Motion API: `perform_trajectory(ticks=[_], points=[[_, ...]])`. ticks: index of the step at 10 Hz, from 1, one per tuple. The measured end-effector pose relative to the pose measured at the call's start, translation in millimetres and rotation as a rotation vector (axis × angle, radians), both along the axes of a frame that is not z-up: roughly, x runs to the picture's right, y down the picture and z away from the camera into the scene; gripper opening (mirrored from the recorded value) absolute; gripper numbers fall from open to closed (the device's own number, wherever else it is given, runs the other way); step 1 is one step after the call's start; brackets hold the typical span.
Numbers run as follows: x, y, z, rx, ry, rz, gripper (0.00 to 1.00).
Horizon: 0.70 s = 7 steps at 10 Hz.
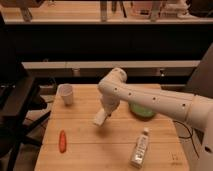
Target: Place the white sponge in the ceramic cup
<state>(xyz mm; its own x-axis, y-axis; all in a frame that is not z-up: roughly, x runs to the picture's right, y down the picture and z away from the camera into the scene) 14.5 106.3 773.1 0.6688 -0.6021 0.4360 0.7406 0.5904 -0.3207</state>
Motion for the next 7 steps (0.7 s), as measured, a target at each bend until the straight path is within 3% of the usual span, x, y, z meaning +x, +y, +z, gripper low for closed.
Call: perform_trajectory(ticks=[7], points=[[-28,-32,-2.1,0.025,-0.032,-0.081,0.01]])
